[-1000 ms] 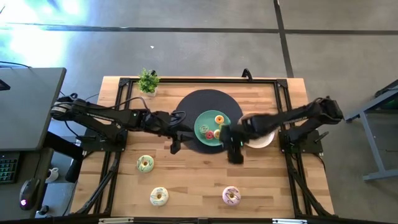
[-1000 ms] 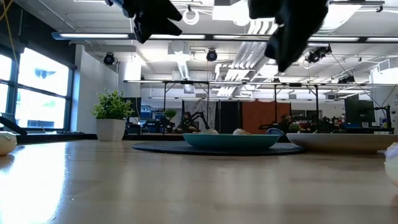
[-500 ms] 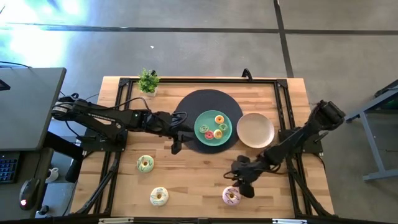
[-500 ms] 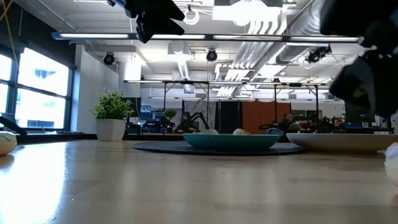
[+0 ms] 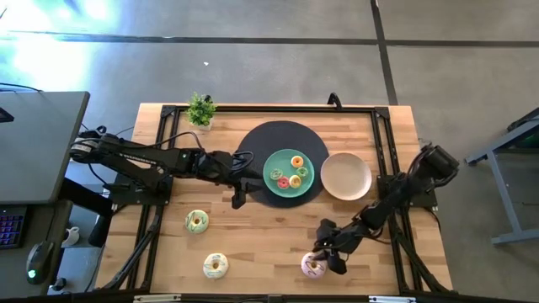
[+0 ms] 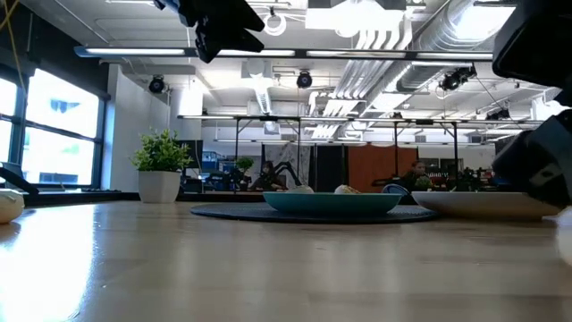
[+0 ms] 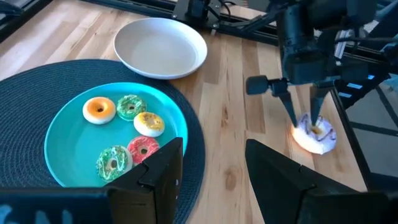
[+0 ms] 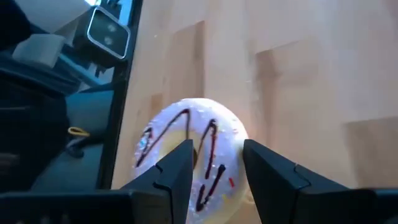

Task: Pick & Place donuts
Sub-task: Put the big purple donut into the light brown plate

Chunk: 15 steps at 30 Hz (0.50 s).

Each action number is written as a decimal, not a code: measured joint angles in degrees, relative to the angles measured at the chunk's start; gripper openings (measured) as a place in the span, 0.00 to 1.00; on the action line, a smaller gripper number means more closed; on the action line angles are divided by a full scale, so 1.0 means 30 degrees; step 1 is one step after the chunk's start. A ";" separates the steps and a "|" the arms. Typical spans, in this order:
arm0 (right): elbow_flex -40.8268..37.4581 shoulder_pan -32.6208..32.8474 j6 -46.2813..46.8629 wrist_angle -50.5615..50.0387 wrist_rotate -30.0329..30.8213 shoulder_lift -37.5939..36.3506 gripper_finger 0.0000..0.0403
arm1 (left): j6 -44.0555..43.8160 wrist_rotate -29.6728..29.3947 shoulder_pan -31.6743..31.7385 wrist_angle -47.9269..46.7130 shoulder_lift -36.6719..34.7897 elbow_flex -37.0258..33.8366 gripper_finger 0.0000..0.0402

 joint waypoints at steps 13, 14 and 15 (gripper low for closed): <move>0.1510 0.0073 -0.1415 -0.0334 0.0747 0.1965 0.28 | 0.0007 0.0051 0.0000 -0.0008 0.0000 0.0000 0.43; 0.1502 0.0060 -0.1210 -0.0359 0.0585 0.1850 0.25 | 0.0007 0.0047 0.0000 -0.0015 0.0000 0.0000 0.43; 0.1502 0.0006 -0.0957 -0.0437 0.0300 0.1697 0.22 | 0.0007 0.0044 0.0000 -0.0007 0.0000 0.0000 0.43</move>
